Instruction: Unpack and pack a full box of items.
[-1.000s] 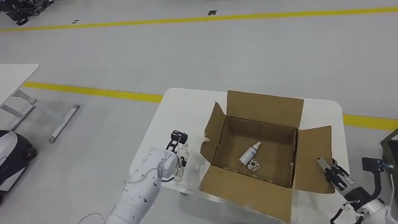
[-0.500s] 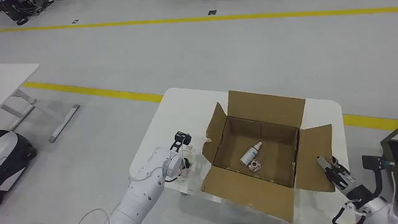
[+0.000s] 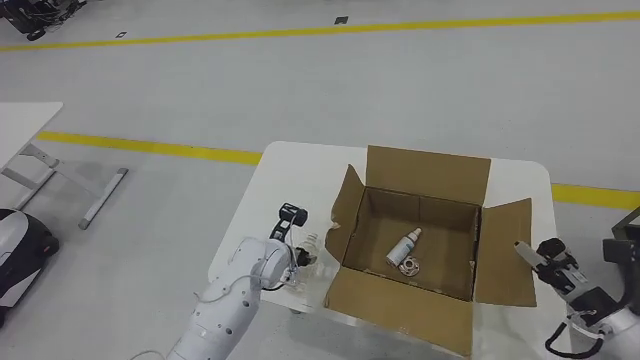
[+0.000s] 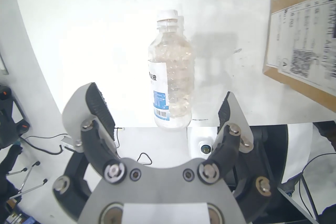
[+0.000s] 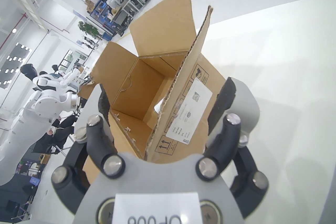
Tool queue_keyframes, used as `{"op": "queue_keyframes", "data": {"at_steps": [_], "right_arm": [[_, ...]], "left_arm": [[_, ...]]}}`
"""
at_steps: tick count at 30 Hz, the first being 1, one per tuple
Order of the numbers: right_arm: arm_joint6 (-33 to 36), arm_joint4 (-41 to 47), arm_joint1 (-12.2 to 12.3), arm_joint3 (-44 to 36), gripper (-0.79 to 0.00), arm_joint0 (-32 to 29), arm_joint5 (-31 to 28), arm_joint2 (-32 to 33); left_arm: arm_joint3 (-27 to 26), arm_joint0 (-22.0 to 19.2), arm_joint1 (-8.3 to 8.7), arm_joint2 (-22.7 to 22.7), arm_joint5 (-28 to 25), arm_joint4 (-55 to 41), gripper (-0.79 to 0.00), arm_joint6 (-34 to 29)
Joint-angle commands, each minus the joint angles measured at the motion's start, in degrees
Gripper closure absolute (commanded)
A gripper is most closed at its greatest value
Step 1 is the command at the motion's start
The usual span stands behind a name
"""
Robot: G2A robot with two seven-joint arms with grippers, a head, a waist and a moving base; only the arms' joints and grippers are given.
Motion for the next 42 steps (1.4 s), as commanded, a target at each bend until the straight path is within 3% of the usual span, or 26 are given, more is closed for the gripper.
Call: {"op": "queue_keyframes", "data": {"at_steps": [1, 4, 5, 6, 7, 8, 13, 18, 22, 28, 42], "right_arm": [[-0.09, 1.02, 0.1, -1.54, -0.785, -0.26, -0.02, 1.06], [-0.59, 1.11, 0.25, -5.11, -0.785, -1.1, -0.05, 2.66], [-0.76, 0.5, 0.3, -6.45, -0.745, -1.45, 0.29, 3.13], [-0.8, 0.13, 0.32, -7.85, -0.526, -1.87, 0.89, 3.38], [-0.68, -0.55, 0.36, -9.43, -0.182, -2.18, 1.46, 3.57], [-0.65, -1.5, 0.39, -10.96, 0.0, -2.45, 1.82, 3.68], [0.83, -5.09, 0.33, -15.07, 0.0, -2.24, 5.65, 1.4], [2.98, -9.36, -0.14, -15.27, 0.0, 1.61, 10.7, -5.72], [4.58, -11.96, -1.1, -11.55, 0.0, 7.48, 15.34, -14.29], [1.74, -16.91, -3.34, -3.03, 0.0, 16.02, 21.71, -26.21], [1.74, -16.91, -3.34, -3.03, 0.0, 16.02, 21.71, -26.21]], "left_arm": [[-4.12, 1.46, 0.18, -0.71, -0.18, 0.33, -0.785, -0.36], [-8.86, 3.0, 0.31, -1.28, -0.07, -0.19, -0.785, -1.01], [-10.34, 3.37, 0.34, -1.53, -0.07, -0.69, -0.785, -1.4], [-11.84, 3.72, 0.36, -1.79, 0.14, -1.19, -0.785, -1.57], [-13.24, 4.11, 0.39, -1.93, -0.02, -1.77, -0.785, -1.8], [-14.55, 4.45, 0.44, -2.13, -0.2, -1.82, -0.785, -1.86], [-18.52, 5.58, 0.53, -3.13, 1.34, -2.53, -0.785, -1.01], [-20.66, 6.02, 0.62, -3.16, 1.79, -1.68, -0.785, 0.4], [-21.33, 6.63, 0.7, -2.67, 1.14, -0.28, -0.785, 1.56], [-21.33, 6.63, 0.7, -2.67, 1.14, -0.28, -0.785, 1.56], [-21.33, 6.63, 0.7, -2.67, 1.14, -0.28, -0.785, 1.56]]}}
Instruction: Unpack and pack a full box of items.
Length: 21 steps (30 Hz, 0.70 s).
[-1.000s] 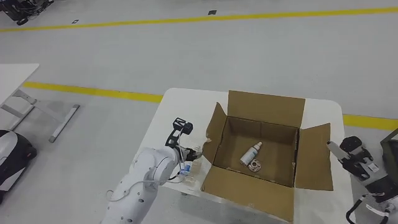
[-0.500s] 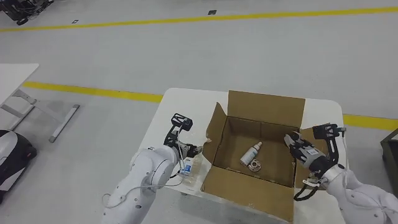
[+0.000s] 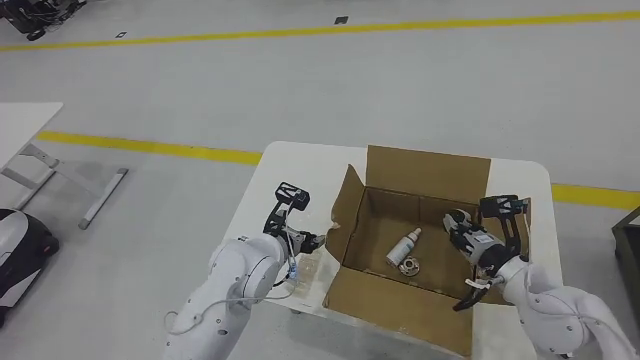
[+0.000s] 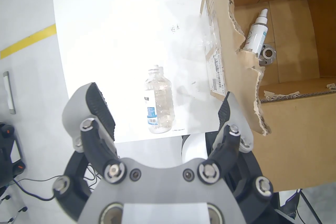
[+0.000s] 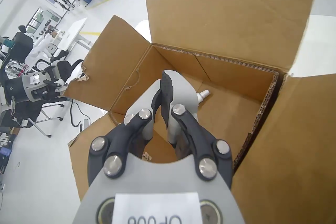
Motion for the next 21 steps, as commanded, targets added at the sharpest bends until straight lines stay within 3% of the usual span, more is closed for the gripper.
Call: {"op": "queue_keyframes", "data": {"at_steps": [1, 4, 10, 17, 21], "right_arm": [[-0.13, -0.17, -0.01, -0.06, 0.0, -0.06, 0.01, -0.09], [0.51, -3.88, -0.62, -0.82, 0.0, 0.8, 5.11, -3.2], [0.51, 1.08, -4.66, 3.57, 0.0, 8.58, 24.69, -12.94], [-8.36, 11.71, -11.28, 14.67, 0.0, 16.8, 40.86, -22.17], [-13.82, 15.46, -14.38, 19.56, 0.0, 19.01, 45.83, -25.16]], "left_arm": [[0.0, 0.0, 0.0, 0.0, 0.0, 0.0, -0.785, 0.0], [0.12, 0.06, -0.01, -0.02, 0.03, -0.18, -0.785, 0.83], [-0.48, 0.79, 0.11, -0.6, 0.01, 1.57, -0.785, 5.85], [-0.37, 0.56, 0.17, -1.57, 1.25, 2.27, -0.785, 6.35], [-0.37, 0.56, 0.17, -1.57, 1.25, 2.27, -0.785, 6.35]]}}
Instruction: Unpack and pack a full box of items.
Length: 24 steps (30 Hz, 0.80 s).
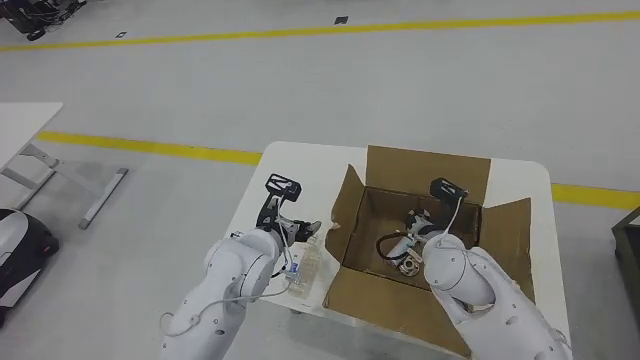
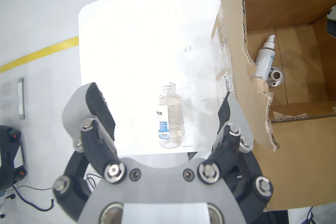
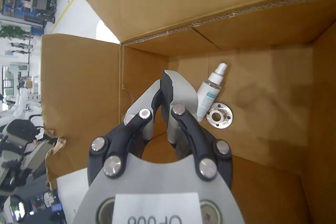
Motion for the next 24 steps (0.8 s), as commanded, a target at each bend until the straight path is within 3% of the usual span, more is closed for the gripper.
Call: {"op": "queue_keyframes", "data": {"at_steps": [1, 10, 15, 23, 24], "right_arm": [[-1.11, 0.73, -0.54, 0.93, 0.0, 0.3, 0.7, -0.4], [-1.12, 0.49, -0.53, 0.76, 0.0, 0.23, 0.26, -0.51], [3.9, -4.4, -0.13, -0.8, 0.0, 0.25, 0.68, -1.52], [10.49, 1.88, -4.35, 10.99, 0.0, 6.17, 4.04, -5.26], [10.52, 2.71, -5.03, 12.82, -0.065, 6.93, 4.3, -5.71]], "left_arm": [[0.0, 0.0, 0.0, 0.0, -0.01, -0.01, -0.785, -0.01], [0.0, 0.0, 0.0, 0.0, -0.01, -0.01, -0.785, -0.01], [0.0, 0.0, 0.0, 0.0, -0.01, -0.01, -0.785, -0.01], [0.0, 0.0, 0.0, 0.0, -0.01, -0.01, -0.785, -0.01], [0.0, 0.0, 0.0, 0.0, -0.01, -0.01, -0.785, -0.01]]}}
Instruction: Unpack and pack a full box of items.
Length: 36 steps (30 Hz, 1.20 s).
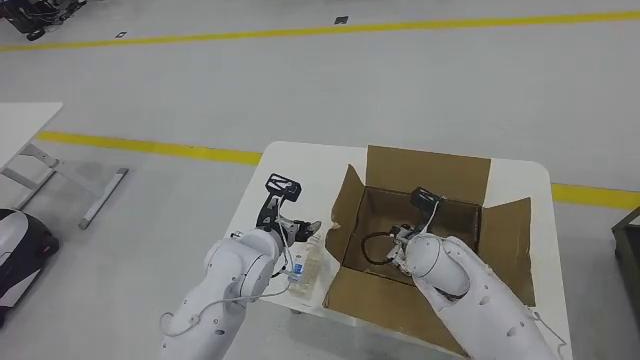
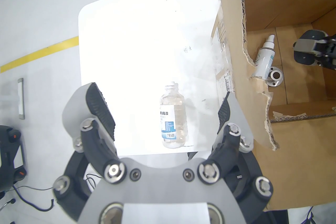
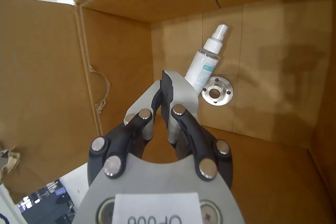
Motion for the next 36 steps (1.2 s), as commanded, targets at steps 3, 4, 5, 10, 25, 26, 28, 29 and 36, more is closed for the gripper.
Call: {"op": "queue_keyframes", "data": {"at_steps": [3, 4, 5, 10, 25, 26, 28, 29, 36], "right_arm": [[1.87, 3.9, -2.68, 7.98, 0.0, 3.53, 0.96, -1.47], [2.06, 4.51, -3.29, 9.71, 0.0, 4.3, 0.69, -1.84], [2.19, 4.71, -3.9, 11.43, 0.0, 5.02, 1.27, -2.4], [3.03, 6.8, -6.72, 18.48, 0.0, 7.53, 1.57, -4.19], [1.88, 9.88, -13.65, 34.05, -0.283, 11.38, -3.34, -6.69], [1.82, 9.95, -13.99, 34.71, -0.314, 11.56, -3.54, -6.73], [1.87, 10.03, -14.62, 36.16, -0.366, 11.87, -3.78, -6.79], [1.74, 9.94, -14.92, 36.82, -0.366, 12.06, -3.7, -6.83], [1.85, 9.63, -16.69, 40.66, -0.379, 12.79, -4.43, -6.94]], "left_arm": [[0.0, 0.0, 0.0, 0.0, 0.0, 0.0, -0.785, 0.0], [0.0, 0.0, 0.0, 0.0, 0.0, 0.0, -0.785, 0.0], [0.0, 0.0, 0.0, 0.0, 0.0, 0.0, -0.785, 0.0], [0.0, 0.0, 0.0, 0.0, 0.0, 0.0, -0.785, 0.0], [0.0, 0.0, 0.0, 0.0, 0.0, 0.0, -0.785, 0.0], [0.0, 0.0, 0.0, 0.0, 0.0, 0.0, -0.785, 0.0], [0.0, 0.0, 0.0, 0.0, 0.0, 0.0, -0.785, 0.0], [0.0, 0.0, 0.0, 0.0, 0.0, 0.0, -0.785, 0.0], [0.0, 0.0, 0.0, 0.0, 0.0, 0.0, -0.785, 0.0]]}}
